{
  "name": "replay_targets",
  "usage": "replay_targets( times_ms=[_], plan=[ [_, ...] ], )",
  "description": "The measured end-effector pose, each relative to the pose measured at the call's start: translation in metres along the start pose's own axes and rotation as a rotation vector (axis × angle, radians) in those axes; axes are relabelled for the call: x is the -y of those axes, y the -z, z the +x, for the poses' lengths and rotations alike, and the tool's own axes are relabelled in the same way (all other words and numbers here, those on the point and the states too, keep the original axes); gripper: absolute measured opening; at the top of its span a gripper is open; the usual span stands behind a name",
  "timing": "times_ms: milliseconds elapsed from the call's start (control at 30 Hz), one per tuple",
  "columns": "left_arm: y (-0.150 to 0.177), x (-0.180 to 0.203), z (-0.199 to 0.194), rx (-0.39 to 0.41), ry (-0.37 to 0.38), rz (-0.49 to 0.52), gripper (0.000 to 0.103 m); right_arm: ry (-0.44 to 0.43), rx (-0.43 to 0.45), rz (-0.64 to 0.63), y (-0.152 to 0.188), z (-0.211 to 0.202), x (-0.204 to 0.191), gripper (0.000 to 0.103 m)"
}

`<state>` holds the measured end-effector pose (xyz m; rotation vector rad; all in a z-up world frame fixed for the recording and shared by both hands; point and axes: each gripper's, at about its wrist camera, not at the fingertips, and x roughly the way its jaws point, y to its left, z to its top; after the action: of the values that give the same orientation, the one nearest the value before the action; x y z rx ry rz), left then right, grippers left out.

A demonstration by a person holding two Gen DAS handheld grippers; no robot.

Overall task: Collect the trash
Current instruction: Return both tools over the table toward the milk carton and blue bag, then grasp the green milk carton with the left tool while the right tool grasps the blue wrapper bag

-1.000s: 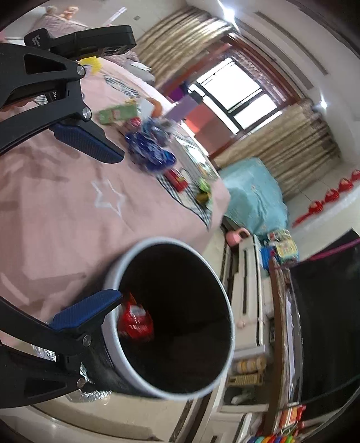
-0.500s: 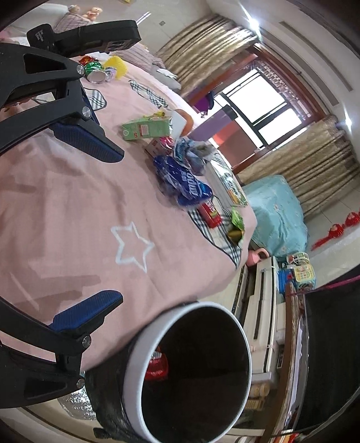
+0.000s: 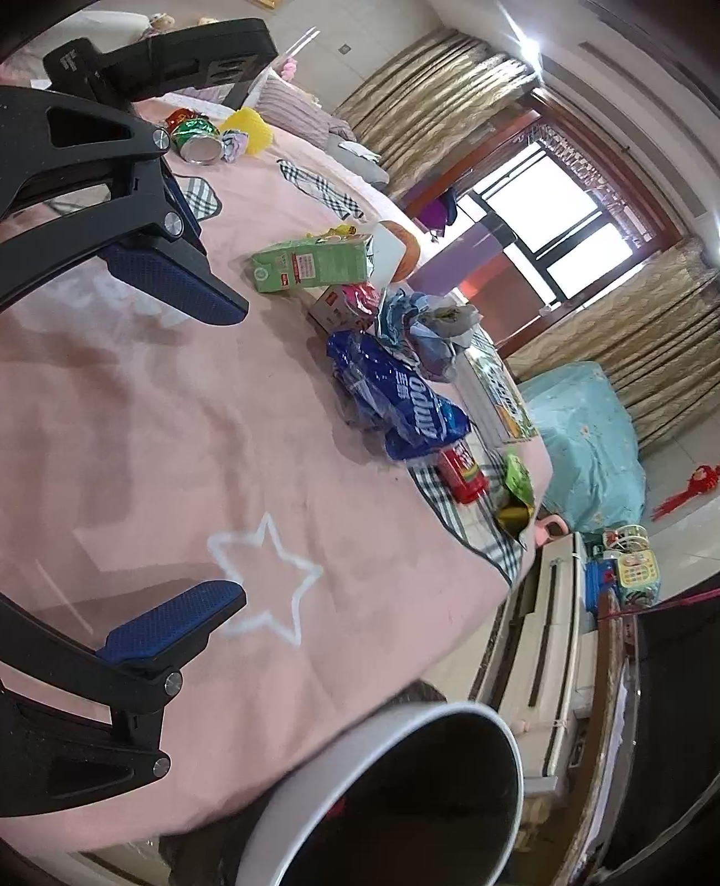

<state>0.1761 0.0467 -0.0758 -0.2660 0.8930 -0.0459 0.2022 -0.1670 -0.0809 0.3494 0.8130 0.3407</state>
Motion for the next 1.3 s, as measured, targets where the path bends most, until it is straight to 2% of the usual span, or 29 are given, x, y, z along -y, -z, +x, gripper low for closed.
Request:
replay_targets(
  times_ms=[267,533,700,800,833,867,900,933,1000,1033,1300],
  plan=[
    [-0.019,-0.010,0.008,0.013,-0.030,0.018,0.077,-0.021,-0.004,0.000,-0.020,0.024,-0.013,0.095],
    [-0.050,-0.014,0.023,0.035,-0.039,0.057,0.079,-0.048,-0.009,0.042,-0.044,0.045,-0.009,0.095],
    [-0.063,-0.019,0.039,0.018,-0.027,0.067,0.079,-0.062,-0.009,0.063,-0.058,0.058,-0.006,0.092],
    [-0.065,-0.018,0.044,0.012,-0.020,0.082,0.079,-0.080,-0.018,0.087,-0.063,0.067,-0.003,0.073],
    [-0.066,-0.016,0.046,0.012,-0.024,0.092,0.078,-0.079,-0.017,0.092,-0.063,0.069,-0.003,0.064],
    [-0.065,-0.014,0.046,0.017,-0.029,0.101,0.070,-0.079,-0.018,0.094,-0.063,0.072,-0.002,0.052],
    [-0.064,-0.013,0.045,0.021,-0.028,0.109,0.060,-0.089,-0.024,0.097,-0.062,0.074,-0.002,0.045],
    [-0.063,-0.011,0.045,0.024,-0.028,0.120,0.060,-0.100,-0.027,0.098,-0.062,0.075,-0.002,0.035],
    [-0.061,-0.007,0.044,0.036,-0.029,0.128,0.056,-0.097,-0.013,0.074,-0.059,0.070,-0.006,0.028],
    [-0.060,-0.006,0.043,0.036,-0.020,0.131,0.055,-0.089,-0.007,0.061,-0.058,0.067,-0.008,0.015],
    [-0.039,0.009,0.030,0.011,0.042,0.118,0.054,-0.088,0.007,0.041,-0.041,0.041,-0.004,0.011]
  ],
)
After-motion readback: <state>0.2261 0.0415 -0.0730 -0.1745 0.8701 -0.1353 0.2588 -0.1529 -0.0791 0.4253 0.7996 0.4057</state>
